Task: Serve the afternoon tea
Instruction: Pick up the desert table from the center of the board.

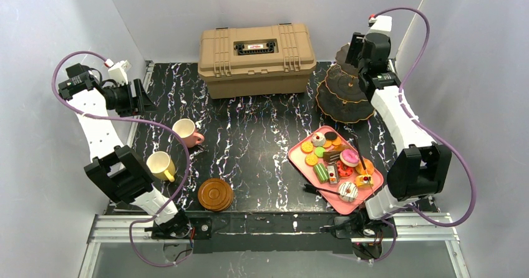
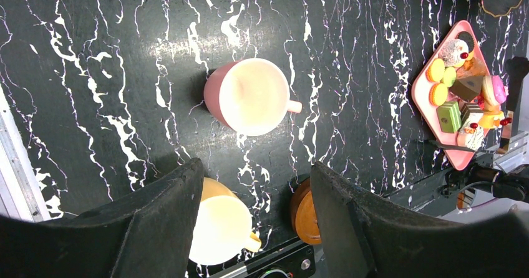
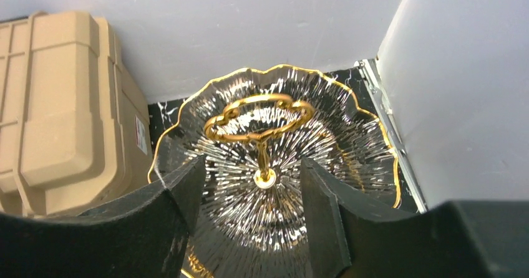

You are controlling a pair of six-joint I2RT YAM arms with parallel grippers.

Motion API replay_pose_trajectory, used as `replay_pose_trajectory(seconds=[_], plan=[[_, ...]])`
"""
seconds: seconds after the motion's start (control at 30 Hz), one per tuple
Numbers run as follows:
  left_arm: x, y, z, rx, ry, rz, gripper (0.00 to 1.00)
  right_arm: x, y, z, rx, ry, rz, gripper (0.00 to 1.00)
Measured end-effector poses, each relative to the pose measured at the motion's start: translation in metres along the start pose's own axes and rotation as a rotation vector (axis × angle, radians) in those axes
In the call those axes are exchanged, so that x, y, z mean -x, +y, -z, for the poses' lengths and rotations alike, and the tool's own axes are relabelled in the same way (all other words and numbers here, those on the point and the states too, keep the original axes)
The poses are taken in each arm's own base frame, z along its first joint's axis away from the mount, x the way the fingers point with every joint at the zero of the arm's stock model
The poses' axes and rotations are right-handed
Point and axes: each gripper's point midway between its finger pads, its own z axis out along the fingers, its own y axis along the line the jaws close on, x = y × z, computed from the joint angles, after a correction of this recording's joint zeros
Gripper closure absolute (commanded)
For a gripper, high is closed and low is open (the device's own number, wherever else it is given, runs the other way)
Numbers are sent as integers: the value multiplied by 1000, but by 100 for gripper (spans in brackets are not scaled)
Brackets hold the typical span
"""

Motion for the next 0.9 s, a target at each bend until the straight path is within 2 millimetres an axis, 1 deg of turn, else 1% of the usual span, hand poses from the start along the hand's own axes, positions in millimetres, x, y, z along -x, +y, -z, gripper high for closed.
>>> replay_pose_trajectory(seconds=[0.07, 0.17, 0.3, 0.47, 0.53, 0.63, 0.73, 0.9], plan=[[0, 0, 0, 0, 0, 0, 38, 6, -3, -3, -6, -27, 1, 40], [0, 0, 0, 1, 0, -1, 38, 10, -5, -9, -13, -48, 11, 41], [0, 1, 0, 2, 0, -1, 38, 3, -8, -19, -21, -41, 33, 43], [0, 2, 1, 5, -2, 1, 38, -12, -12, -32, -31, -11, 57, 58], [0, 2, 1, 5, -2, 2, 38, -16, -14, -35, -36, -2, 69, 65], [0, 2, 1, 5, -1, -2, 38, -21, -14, -40, -33, 10, 79, 79], [-1, 2, 2, 5, -1, -3, 38, -23, -11, -41, -18, 14, 83, 97], [1, 3, 4, 10, -6, -4, 38, -18, -9, -40, -7, 13, 80, 99]])
